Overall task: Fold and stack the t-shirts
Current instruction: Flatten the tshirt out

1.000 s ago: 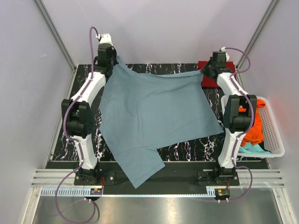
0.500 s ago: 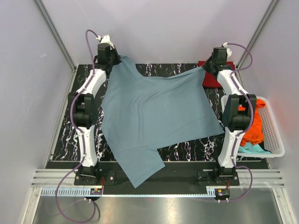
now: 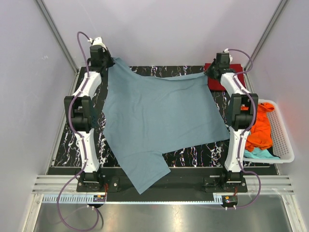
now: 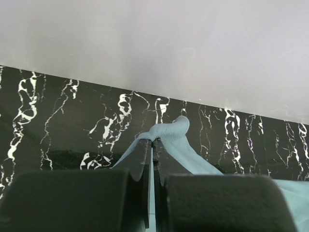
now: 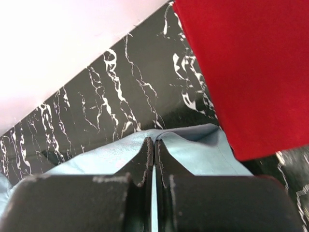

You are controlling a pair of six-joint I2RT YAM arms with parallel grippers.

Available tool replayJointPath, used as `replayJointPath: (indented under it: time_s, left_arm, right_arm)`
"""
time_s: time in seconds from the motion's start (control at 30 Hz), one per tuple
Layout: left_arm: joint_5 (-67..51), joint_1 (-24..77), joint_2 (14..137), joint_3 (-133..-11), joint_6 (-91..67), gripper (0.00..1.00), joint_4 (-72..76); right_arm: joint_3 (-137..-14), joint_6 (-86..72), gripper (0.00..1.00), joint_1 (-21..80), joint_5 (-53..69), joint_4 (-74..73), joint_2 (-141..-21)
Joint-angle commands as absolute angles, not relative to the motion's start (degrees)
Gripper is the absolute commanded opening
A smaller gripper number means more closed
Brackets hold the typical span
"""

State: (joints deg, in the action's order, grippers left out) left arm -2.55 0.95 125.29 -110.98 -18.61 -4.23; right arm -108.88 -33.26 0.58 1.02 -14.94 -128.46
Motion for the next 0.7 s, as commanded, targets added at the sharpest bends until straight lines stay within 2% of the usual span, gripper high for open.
replayJointPath:
  time_s: [0.0,0.27,0.37,0.43,0.5,0.53,0.57,0.6,0.63,0.67]
  left_arm:
    - [-3.34,1.14,123.31,-112.24,-17.67,0.00,-0.18]
    - [-1.23,1.14,125.24,-113.99,-15.82,0.00,-0.18]
    - [2.62,1.05,125.77,-114.61,-14.95,0.00,-0.35]
    - [7.26,0.97,126.38,-116.36,-14.68,0.17,-2.89]
    - [9.57,0.53,127.09,-121.78,-14.94,0.28,-9.99]
    - [12.28,0.44,127.44,-123.64,-15.20,0.53,-12.72]
    - [13.78,0.44,127.09,-124.97,-15.99,0.62,-17.70]
    - [14.23,0.44,126.39,-125.76,-16.34,0.66,-19.58]
    - [14.67,0.44,123.86,-125.16,-17.30,0.74,-21.25]
    - [14.76,0.61,121.66,-123.59,-18.36,0.78,-23.36]
  right_arm:
    - [-113.73,-32.26,0.01,0.35,2.72,-13.62,-129.90]
    - [-119.43,-32.43,0.04,0.35,3.87,-14.15,-134.29]
    - [-122.68,-32.52,0.09,0.35,4.22,-14.76,-136.66]
    - [-126.19,-31.91,0.21,0.35,4.74,-18.42,-138.59]
    - [-139.86,-30.33,0.32,0.26,3.87,-26.93,-144.47]
    - [-146.01,-29.97,0.45,0.35,2.04,-37.08,-146.84]
    - [-157.47,-29.80,0.54,0.35,1.50,-41.61,-150.87]
    - [-162.11,-29.27,0.59,0.35,1.15,-45.66,-152.30]
    - [-165.29,-29.35,0.67,0.35,0.36,-52.66,-152.75]
    - [-165.41,-29.36,0.72,0.35,-1.91,-55.00,-150.23]
